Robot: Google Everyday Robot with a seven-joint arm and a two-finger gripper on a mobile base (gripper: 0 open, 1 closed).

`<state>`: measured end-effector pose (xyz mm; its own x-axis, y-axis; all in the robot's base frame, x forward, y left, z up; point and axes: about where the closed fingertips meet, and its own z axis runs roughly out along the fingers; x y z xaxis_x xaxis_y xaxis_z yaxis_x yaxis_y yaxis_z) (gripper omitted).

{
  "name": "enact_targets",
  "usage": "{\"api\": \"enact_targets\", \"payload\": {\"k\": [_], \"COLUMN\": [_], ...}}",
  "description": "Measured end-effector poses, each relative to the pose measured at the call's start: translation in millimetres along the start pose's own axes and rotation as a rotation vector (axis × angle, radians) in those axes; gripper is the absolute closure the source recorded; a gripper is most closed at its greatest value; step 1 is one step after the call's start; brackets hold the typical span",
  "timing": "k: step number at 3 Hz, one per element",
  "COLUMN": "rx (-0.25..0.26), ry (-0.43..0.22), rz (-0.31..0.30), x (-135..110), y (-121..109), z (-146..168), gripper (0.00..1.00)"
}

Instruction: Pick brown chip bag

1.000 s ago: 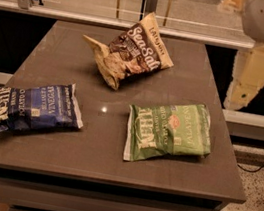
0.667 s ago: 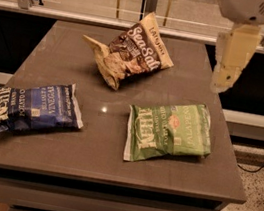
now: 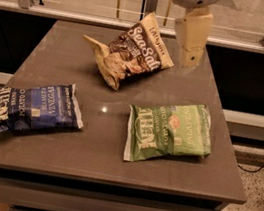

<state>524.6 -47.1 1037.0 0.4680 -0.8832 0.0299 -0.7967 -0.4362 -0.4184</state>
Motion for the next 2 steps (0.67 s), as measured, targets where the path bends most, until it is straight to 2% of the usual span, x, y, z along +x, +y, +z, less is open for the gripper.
{"api": "enact_targets", "payload": {"k": [1, 2], "rx": [-0.007, -0.009], "ry": [0.048, 0.078], "rz": [-0.071, -0.111], "x": [-15, -26], "y": [-21, -43], "z": [21, 35], "gripper": [0.00, 0.00]}}
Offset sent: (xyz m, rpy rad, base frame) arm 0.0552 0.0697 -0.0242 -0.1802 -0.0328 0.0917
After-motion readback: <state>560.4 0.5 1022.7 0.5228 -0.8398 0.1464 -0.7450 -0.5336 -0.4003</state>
